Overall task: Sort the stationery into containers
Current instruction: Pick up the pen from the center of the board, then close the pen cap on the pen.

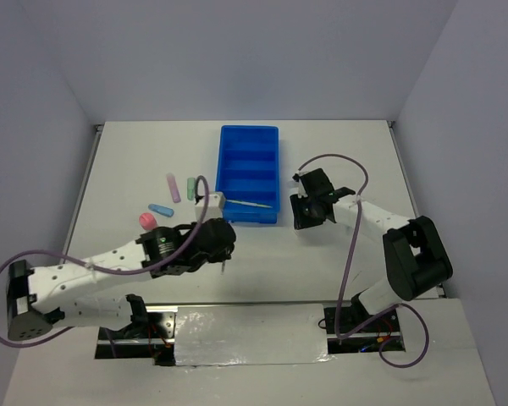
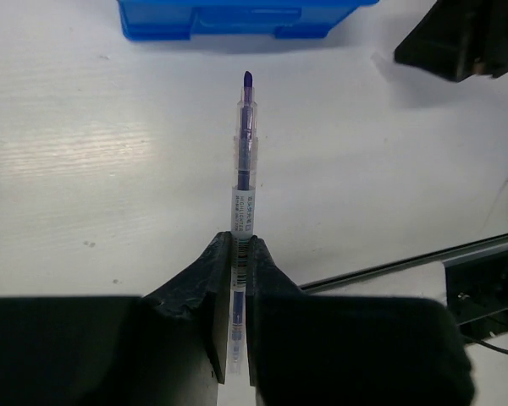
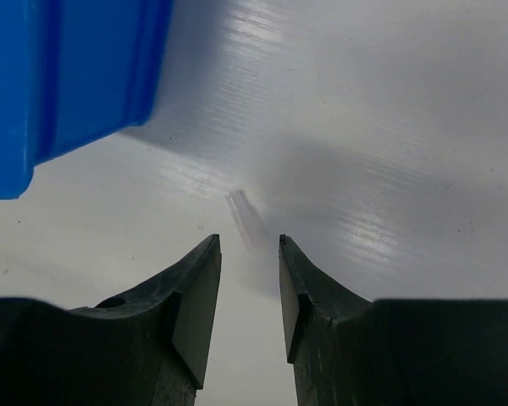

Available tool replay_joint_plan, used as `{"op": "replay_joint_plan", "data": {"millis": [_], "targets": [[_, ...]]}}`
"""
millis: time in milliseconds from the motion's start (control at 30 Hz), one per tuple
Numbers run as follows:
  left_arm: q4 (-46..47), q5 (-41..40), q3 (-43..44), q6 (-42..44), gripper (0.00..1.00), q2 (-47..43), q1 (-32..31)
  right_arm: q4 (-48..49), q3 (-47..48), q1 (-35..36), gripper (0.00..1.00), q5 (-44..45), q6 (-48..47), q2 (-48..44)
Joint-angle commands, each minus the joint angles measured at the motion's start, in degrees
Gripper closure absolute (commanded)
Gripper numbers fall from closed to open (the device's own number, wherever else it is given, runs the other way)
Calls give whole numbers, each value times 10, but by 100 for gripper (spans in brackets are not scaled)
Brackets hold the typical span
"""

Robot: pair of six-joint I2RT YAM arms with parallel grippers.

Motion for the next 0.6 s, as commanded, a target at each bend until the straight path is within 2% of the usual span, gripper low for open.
{"op": "replay_joint_plan", "data": {"millis": [0,133,267,567], "targets": [[-84,-48,33,36,100,-54,0,-2,38,23,59,34,-24,9],[-104,-62,47,70,100,-126,0,-11,58,47,59,64,-34,56],[-134,-73,59,71,100,-158,0,-11,72,53,59,71,-29,91],[-133,-65,49,79,100,-178,0,-36,75,68,60,92,-19,118]]}}
